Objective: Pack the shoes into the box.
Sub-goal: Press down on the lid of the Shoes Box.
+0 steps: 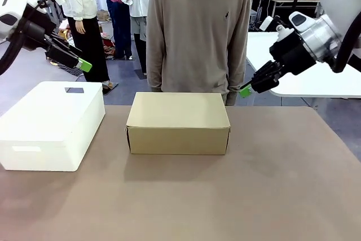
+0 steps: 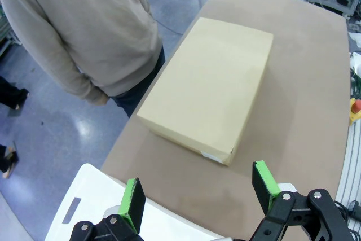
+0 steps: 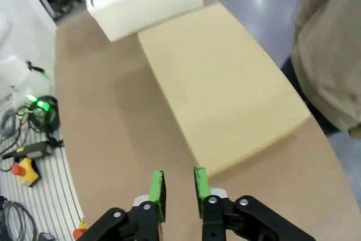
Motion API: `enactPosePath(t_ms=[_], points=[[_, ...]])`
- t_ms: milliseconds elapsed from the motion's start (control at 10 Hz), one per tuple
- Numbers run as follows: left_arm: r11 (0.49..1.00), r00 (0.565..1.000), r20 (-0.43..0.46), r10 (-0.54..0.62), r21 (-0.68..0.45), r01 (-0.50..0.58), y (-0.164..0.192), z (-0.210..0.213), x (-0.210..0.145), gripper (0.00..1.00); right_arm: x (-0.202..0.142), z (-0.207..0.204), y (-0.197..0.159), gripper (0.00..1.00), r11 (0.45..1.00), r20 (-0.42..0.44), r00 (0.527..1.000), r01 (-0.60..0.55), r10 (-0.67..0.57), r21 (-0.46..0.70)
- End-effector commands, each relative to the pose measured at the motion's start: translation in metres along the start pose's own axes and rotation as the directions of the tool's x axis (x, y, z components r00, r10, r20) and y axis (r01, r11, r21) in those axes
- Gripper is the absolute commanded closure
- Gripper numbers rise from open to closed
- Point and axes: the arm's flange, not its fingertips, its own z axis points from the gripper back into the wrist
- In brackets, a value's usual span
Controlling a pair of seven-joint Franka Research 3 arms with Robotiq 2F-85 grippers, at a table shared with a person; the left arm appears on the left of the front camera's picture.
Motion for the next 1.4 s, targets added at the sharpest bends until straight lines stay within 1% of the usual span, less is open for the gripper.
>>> enactPosePath(t_ms=[0,100,200,300,400,500,600,700,900,1100,1300], points=[[1.000,1.000,0.022,-0.015,-0.015,0.015,0.003,0.000,-0.001,0.00,0.007,0.004,0.022,0.10,0.997,-0.110,0.992,0.056,-0.060,-0.043],[1.000,1.000,0.000,0.000,0.000,0.000,0.000,0.000,0.000,0.00,0.009,0.009,0.029,0.00,0.997,-0.138,0.988,0.061,-0.068,-0.055],[1.000,1.000,-0.010,-0.021,0.023,0.021,-0.005,-0.003,0.008,0.00,0.011,0.015,0.036,0.00,0.997,-0.154,0.985,0.064,-0.071,-0.052],[0.998,0.999,-0.038,-0.029,0.055,0.031,-0.010,-0.006,0.014,0.00,0.013,0.020,0.041,0.00,0.996,-0.178,0.980,0.078,-0.086,-0.052],[0.999,0.998,-0.050,-0.027,0.046,0.029,-0.014,-0.012,0.017,0.00,0.016,0.027,0.047,0.00,0.994,-0.171,0.981,0.077,-0.089,-0.075],[0.999,0.998,-0.055,-0.021,0.032,0.023,-0.017,-0.019,0.019,0.00,0.021,0.036,0.051,0.00,0.991,-0.156,0.983,0.078,-0.094,-0.107],[0.999,0.998,-0.053,-0.023,0.030,0.025,-0.020,-0.024,0.020,0.00,0.023,0.046,0.053,0.00,0.987,-0.116,0.989,0.074,-0.090,-0.140],[0.999,0.998,-0.053,-0.019,0.032,0.021,-0.023,-0.028,0.021,0.00,0.023,0.049,0.053,0.00,0.985,-0.074,0.994,0.072,-0.085,-0.158],[0.999,0.998,-0.050,-0.028,0.042,0.030,-0.026,-0.038,0.024,0.00,0.020,0.047,0.051,0.00,0.977,-0.039,0.995,0.088,-0.097,-0.193],[0.997,0.997,-0.056,-0.049,0.051,0.051,-0.029,-0.055,0.039,0.40,0.018,0.047,0.048,0.00,0.973,-0.015,0.997,0.076,-0.082,-0.219],[0.994,0.992,-0.116,-0.047,0.088,0.057,-0.036,-0.070,0.054,0.79,0.017,0.050,0.049,0.00,0.968,0.000,0.997,0.075,-0.078,-0.239]])
